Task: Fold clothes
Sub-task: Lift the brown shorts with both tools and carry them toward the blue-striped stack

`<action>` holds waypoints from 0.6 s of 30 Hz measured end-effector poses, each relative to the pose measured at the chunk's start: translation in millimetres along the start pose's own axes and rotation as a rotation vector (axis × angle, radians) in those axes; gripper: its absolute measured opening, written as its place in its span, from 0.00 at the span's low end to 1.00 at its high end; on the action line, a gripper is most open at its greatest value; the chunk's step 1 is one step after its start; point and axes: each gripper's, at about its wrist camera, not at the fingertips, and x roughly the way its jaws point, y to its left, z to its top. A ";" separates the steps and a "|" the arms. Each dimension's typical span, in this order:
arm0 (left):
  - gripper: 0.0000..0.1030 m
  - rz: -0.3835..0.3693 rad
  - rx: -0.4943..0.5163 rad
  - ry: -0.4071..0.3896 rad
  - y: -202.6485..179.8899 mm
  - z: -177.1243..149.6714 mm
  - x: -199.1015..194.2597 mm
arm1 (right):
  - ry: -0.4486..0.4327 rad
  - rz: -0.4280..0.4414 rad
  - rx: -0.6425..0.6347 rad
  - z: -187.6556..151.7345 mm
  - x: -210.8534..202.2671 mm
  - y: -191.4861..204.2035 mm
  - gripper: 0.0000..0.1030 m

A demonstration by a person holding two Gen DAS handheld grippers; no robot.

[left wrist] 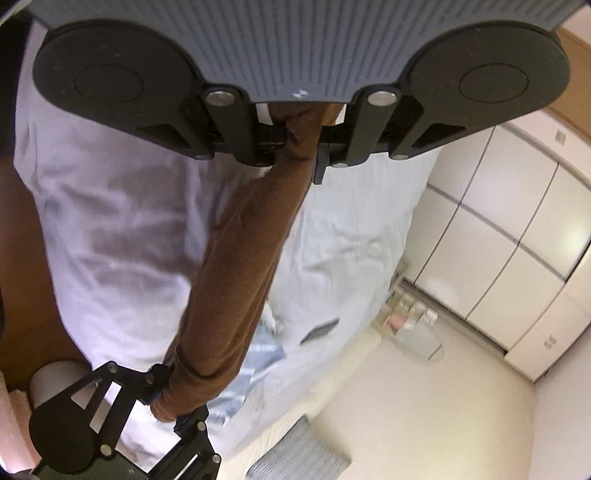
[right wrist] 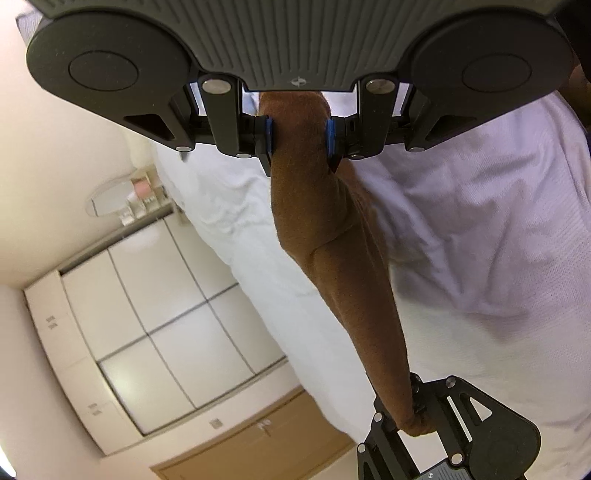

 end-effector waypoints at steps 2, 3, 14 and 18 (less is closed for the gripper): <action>0.07 -0.010 0.021 -0.031 2.1 14.8 0.2 | 0.018 -0.014 0.016 -9.6 -12.1 -10.8 0.22; 0.07 -0.019 0.026 -0.051 3.5 23.5 1.1 | 0.027 -0.021 0.024 -14.5 -18.1 -16.2 0.22; 0.07 -0.140 0.099 -0.229 9.6 131.3 84.9 | 0.156 -0.121 0.134 -97.1 -21.3 -106.4 0.21; 0.08 -0.137 0.118 -0.287 22.6 185.0 148.2 | 0.196 -0.204 0.132 -132.0 17.6 -160.4 0.21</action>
